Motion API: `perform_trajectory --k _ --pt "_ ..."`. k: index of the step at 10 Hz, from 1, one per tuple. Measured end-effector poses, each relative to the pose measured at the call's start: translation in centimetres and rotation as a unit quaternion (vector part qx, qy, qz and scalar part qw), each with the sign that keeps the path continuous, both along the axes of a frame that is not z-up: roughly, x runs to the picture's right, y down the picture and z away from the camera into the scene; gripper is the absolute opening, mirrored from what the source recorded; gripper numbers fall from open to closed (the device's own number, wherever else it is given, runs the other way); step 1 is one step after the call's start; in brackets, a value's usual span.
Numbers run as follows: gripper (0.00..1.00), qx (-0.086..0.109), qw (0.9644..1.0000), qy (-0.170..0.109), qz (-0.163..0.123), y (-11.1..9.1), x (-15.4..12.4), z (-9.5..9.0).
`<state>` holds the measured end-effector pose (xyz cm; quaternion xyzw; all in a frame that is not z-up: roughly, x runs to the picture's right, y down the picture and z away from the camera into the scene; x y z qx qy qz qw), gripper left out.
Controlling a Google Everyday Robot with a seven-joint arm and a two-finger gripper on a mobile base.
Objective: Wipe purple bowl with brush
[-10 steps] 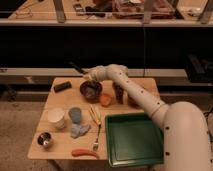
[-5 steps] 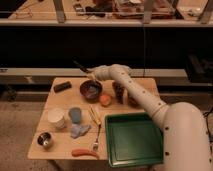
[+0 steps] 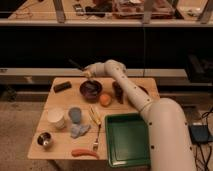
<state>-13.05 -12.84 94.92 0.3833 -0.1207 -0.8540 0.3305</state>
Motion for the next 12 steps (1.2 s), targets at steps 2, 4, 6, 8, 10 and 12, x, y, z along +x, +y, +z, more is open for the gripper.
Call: perform_trajectory --k 2,4,6,8,10,12 --pt "0.00 0.003 0.9999 -0.010 -0.013 0.1 -1.1 -0.3" --pt "0.00 0.003 0.9994 -0.024 -0.024 0.6 -2.2 -1.4" --pt "0.00 0.001 0.9991 -0.030 -0.030 1.5 -2.2 -2.4" --pt "0.00 -0.004 0.9990 -0.031 -0.032 2.3 -1.9 -3.1" --pt "0.00 -0.008 0.9990 -0.027 -0.035 2.9 -1.3 -3.8" --pt "0.00 -0.010 0.9991 -0.021 -0.035 3.2 -0.4 -4.2"
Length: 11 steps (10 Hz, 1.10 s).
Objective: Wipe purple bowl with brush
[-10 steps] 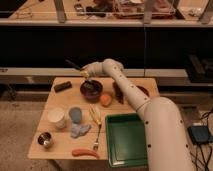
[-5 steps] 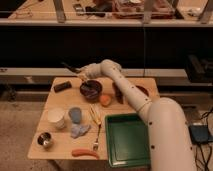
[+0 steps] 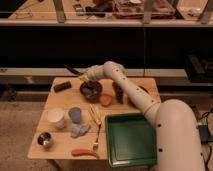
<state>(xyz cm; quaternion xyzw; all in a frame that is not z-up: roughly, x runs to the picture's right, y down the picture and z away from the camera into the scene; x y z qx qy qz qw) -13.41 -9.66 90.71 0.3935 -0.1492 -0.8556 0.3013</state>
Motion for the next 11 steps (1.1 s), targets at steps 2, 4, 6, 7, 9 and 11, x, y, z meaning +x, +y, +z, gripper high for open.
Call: perform_trajectory --k 2,4,6,7,9,11 --pt "0.00 -0.002 1.0000 0.009 0.001 0.3 0.9 -0.2" --pt "0.00 -0.001 0.9998 0.021 0.006 0.2 2.6 0.0" --pt "0.00 0.000 0.9996 0.027 0.007 -0.1 3.1 0.5" --pt "0.00 0.001 0.9995 0.030 0.007 -0.4 3.4 1.0" --pt "0.00 0.003 0.9995 0.029 0.008 -1.0 3.3 2.3" --pt "0.00 0.005 0.9998 0.020 0.002 -1.7 1.6 4.0"
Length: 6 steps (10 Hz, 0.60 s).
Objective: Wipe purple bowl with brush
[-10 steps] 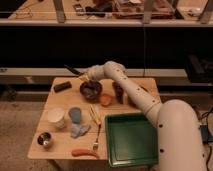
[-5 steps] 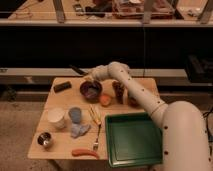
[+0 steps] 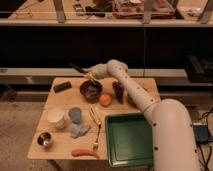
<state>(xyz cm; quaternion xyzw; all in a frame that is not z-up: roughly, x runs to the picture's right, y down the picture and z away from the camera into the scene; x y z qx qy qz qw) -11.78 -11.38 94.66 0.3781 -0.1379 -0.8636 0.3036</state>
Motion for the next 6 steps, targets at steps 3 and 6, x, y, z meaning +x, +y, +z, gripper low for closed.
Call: perform_trajectory --k 3,6 --pt "0.00 0.000 0.9999 -0.012 -0.002 -0.2 -1.2 1.5" --pt "0.00 0.001 0.9993 -0.036 -0.007 0.1 -2.6 0.0"
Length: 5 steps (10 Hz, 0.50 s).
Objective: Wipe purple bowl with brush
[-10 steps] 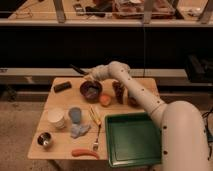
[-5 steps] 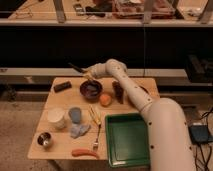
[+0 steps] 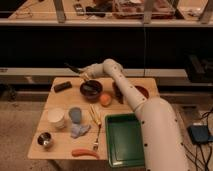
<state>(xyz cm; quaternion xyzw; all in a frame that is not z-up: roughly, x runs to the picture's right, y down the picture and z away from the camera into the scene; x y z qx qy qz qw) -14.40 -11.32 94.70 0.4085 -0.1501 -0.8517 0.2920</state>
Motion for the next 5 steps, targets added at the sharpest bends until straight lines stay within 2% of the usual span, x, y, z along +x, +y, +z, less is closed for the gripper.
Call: perform_trajectory --k 3,5 --pt "0.00 0.004 0.9999 -0.015 -0.005 0.3 -0.2 -2.6" --pt "0.00 -0.002 0.9998 -0.016 -0.013 1.5 0.5 -4.4"
